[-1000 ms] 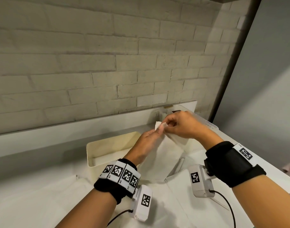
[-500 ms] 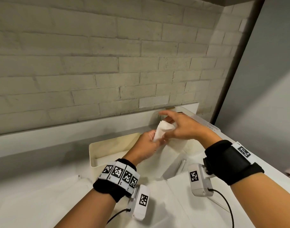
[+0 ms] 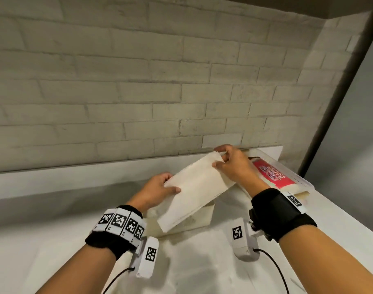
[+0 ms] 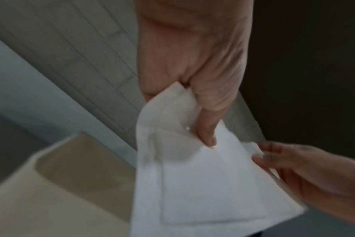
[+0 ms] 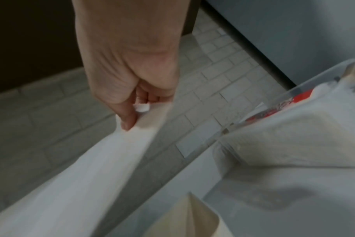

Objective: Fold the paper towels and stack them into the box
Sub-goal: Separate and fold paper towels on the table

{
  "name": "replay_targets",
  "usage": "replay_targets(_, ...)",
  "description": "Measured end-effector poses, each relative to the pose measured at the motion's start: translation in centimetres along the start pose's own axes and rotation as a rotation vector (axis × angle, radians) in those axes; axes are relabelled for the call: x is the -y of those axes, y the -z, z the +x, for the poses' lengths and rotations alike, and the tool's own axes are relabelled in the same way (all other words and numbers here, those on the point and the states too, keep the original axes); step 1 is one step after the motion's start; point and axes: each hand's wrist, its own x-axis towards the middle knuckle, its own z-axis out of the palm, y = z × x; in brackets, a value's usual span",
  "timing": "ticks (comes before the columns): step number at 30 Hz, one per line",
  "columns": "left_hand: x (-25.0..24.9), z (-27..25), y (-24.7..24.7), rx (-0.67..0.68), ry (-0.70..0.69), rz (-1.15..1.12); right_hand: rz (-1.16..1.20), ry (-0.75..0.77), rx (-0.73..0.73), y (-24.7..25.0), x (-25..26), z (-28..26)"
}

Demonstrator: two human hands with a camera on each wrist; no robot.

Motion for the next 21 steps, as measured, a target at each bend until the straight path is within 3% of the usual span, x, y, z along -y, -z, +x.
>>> replay_targets(6, 2.3, 2.0, 3.7, -0.286, 0.159, 0.151, -0.019, -0.155, -0.015, -5.5, -1.0, 2.2)
replay_targets(9, 3.0, 2.8, 3.6, -0.324, 0.208, 0.245, -0.136, -0.167, 0.038, -7.5, -1.7, 2.8)
replay_targets(16, 4.7, 5.2, 2.4, -0.098, 0.282, 0.613, -0.587, -0.085, 0.364, -12.1, -4.1, 4.9)
replay_targets(21, 5.9, 6.4, 1.5, 0.151, 0.224, 0.952, -0.813, -0.003, 0.560, -13.3, -5.0, 5.1)
